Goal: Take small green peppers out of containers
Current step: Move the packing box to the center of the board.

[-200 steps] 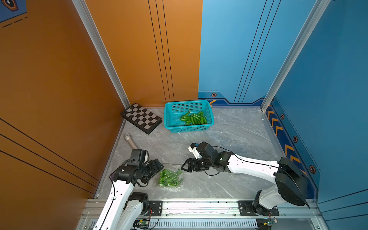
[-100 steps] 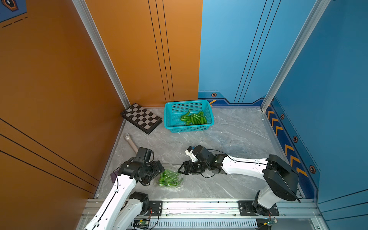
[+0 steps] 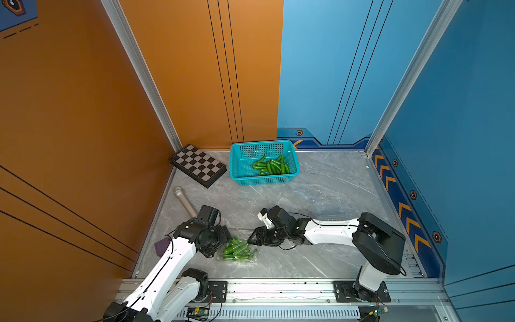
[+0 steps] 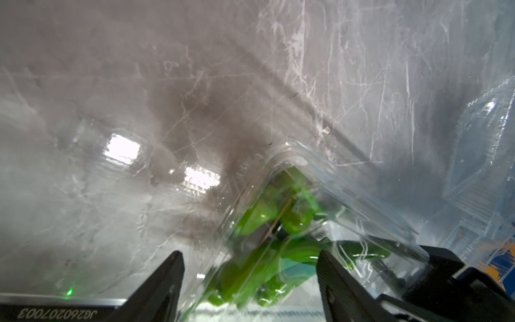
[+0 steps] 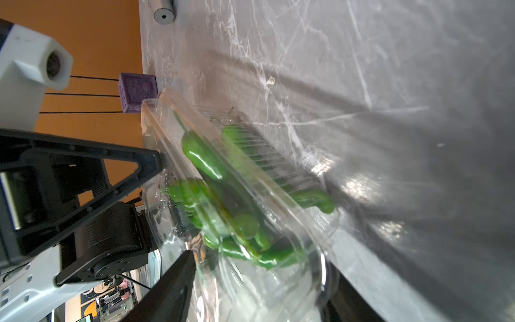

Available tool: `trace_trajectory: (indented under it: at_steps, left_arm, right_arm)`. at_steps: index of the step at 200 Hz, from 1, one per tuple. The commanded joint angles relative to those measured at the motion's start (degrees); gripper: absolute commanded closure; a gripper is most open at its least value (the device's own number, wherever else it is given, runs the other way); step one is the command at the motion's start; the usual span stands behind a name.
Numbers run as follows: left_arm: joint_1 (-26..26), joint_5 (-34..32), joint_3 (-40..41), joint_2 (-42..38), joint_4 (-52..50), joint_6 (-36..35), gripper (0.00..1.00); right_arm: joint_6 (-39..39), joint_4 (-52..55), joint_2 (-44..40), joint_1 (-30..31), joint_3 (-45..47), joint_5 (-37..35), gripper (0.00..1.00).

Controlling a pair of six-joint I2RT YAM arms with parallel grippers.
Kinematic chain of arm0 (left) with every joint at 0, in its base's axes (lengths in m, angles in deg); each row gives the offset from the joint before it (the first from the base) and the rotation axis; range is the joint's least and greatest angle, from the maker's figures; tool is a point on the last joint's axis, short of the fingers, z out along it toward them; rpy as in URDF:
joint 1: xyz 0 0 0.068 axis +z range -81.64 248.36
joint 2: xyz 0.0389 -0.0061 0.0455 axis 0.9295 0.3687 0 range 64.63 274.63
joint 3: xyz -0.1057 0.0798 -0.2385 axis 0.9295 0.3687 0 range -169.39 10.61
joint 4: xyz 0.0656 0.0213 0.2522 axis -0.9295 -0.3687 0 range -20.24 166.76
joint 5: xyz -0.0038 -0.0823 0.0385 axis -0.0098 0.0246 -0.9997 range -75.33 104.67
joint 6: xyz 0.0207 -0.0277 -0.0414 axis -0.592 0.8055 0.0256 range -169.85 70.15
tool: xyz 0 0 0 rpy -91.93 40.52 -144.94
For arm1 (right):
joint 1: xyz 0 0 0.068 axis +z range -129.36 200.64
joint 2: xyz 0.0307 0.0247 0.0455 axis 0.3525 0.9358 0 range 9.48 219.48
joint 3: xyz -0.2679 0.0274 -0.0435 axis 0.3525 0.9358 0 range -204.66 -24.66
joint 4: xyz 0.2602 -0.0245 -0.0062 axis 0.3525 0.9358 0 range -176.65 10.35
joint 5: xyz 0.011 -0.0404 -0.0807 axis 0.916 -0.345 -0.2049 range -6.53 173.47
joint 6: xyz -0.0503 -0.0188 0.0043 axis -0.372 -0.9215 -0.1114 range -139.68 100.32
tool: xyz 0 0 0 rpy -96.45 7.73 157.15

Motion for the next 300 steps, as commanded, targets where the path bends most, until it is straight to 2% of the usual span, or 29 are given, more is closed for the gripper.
trace_trajectory:
  at_steps: [1, 36, 75, 108, 133, 164, 184, 205, 244, 273, 300]
  left_arm:
    - [-0.5, -0.1, -0.5, 0.4, 2.0, 0.0, 0.24]
    - [-0.5, 1.2, -3.3, 7.4, 7.6, -1.0, 0.24]
    - [-0.4, 2.1, -9.5, 18.2, 16.4, -2.2, 0.24]
    - [-0.6, 2.7, -18.0, 28.0, 21.0, -3.8, 0.25]
    - [-0.5, 3.3, -27.5, 36.6, 22.0, -6.5, 0.25]
    - [0.9, 4.5, -35.7, 44.3, 22.1, -9.0, 0.25]
    - [2.1, 5.4, -36.6, 44.5, 22.6, -9.9, 0.22]
    - [2.8, 5.9, -35.6, 42.3, 23.1, -11.5, 0.2]
    - [4.1, 11.8, -34.6, 45.3, 25.4, -11.6, 0.21]
    - [3.8, 10.7, -34.7, 45.5, 25.4, -12.4, 0.19]
    - [5.2, 11.5, -32.5, 44.1, 25.0, -11.8, 0.18]
  right_arm:
    - [0.7, -2.2, 0.4, -1.2, -0.5, 1.5, 0.36]
    - [-2.9, 1.8, 1.5, -4.6, -4.2, 3.2, 0.37]
    - [-7.4, 6.5, 7.5, -9.8, -12.4, 8.5, 0.38]
    - [-8.3, 6.8, 12.7, -14.8, -18.5, 13.3, 0.39]
    - [-11.8, 12.2, 16.3, -19.8, -26.2, 15.2, 0.39]
    - [-16.0, 18.6, 18.8, -22.8, -34.3, 15.3, 0.35]
    - [-18.4, 20.7, 20.2, -23.8, -36.4, 14.8, 0.3]
    - [-21.4, 23.7, 19.5, -23.9, -36.8, 10.2, 0.25]
    - [-21.6, 24.9, 20.5, -24.0, -36.8, 10.6, 0.26]
    - [-21.8, 25.1, 19.6, -23.8, -36.1, 9.2, 0.25]
    - [-21.3, 25.3, 20.0, -24.4, -36.2, 10.8, 0.24]
